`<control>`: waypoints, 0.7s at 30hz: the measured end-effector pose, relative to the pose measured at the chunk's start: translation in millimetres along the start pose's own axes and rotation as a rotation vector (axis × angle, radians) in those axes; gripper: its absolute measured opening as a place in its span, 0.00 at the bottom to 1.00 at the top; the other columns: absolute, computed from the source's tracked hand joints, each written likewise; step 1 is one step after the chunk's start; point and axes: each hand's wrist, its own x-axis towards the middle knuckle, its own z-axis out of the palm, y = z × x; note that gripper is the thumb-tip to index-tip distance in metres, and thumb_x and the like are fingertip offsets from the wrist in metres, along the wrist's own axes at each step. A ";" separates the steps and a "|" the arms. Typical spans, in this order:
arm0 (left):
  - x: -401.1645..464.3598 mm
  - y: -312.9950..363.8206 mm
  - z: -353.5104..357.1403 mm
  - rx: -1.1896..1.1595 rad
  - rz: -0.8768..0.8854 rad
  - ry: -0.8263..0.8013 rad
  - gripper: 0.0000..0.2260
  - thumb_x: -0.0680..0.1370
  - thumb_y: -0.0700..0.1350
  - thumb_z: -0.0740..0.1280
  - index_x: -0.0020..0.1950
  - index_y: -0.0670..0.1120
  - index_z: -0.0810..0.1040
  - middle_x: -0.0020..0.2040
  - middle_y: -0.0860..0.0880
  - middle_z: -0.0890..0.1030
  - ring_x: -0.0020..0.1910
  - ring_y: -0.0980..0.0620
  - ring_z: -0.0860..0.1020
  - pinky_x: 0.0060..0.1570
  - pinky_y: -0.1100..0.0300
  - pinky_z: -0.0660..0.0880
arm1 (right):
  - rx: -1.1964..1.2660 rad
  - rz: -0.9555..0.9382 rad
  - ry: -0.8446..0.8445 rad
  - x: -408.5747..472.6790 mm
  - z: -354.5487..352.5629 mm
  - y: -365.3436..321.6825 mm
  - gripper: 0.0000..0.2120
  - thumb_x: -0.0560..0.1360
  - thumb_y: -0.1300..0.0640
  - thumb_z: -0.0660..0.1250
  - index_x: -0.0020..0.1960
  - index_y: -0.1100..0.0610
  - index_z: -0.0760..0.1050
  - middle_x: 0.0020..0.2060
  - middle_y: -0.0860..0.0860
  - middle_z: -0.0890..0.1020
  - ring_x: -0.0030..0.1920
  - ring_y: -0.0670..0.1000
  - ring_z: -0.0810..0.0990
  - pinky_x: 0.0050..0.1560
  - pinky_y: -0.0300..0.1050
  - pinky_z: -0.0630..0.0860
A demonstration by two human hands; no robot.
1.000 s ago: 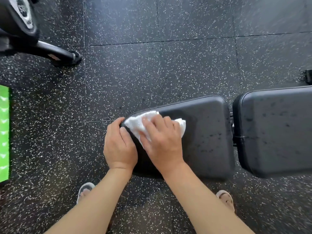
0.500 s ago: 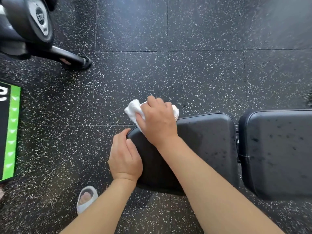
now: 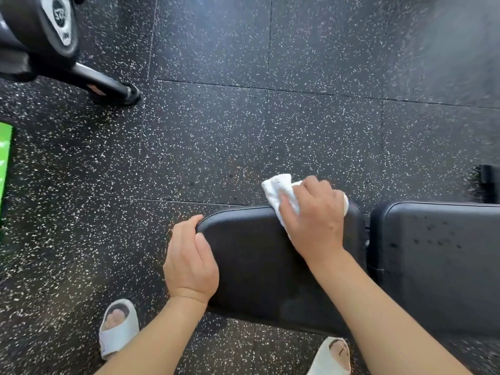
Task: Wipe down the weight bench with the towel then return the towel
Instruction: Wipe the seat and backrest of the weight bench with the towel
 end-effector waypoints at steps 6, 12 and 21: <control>-0.4 -6.1 3.6 0.010 -0.019 0.004 0.08 0.84 0.49 0.54 0.55 0.49 0.71 0.48 0.52 0.72 0.44 0.41 0.75 0.41 0.52 0.64 | 0.162 -0.175 -0.100 -8.5 35.3 -133.4 0.11 0.76 0.48 0.71 0.42 0.55 0.77 0.42 0.53 0.76 0.42 0.58 0.73 0.43 0.53 0.65; -0.9 -4.8 3.8 0.005 0.040 0.021 0.18 0.83 0.48 0.52 0.65 0.44 0.76 0.58 0.46 0.78 0.53 0.43 0.76 0.50 0.48 0.71 | 0.106 -0.212 -0.121 6.1 27.0 -86.9 0.14 0.78 0.44 0.68 0.39 0.51 0.79 0.38 0.50 0.74 0.39 0.57 0.72 0.42 0.50 0.53; -2.1 0.7 -0.1 -0.024 -0.006 0.014 0.21 0.82 0.47 0.51 0.69 0.46 0.76 0.62 0.49 0.78 0.58 0.44 0.78 0.54 0.47 0.74 | 0.064 0.109 -0.254 19.6 -22.5 77.6 0.18 0.77 0.42 0.58 0.33 0.49 0.63 0.35 0.47 0.67 0.38 0.58 0.71 0.40 0.53 0.69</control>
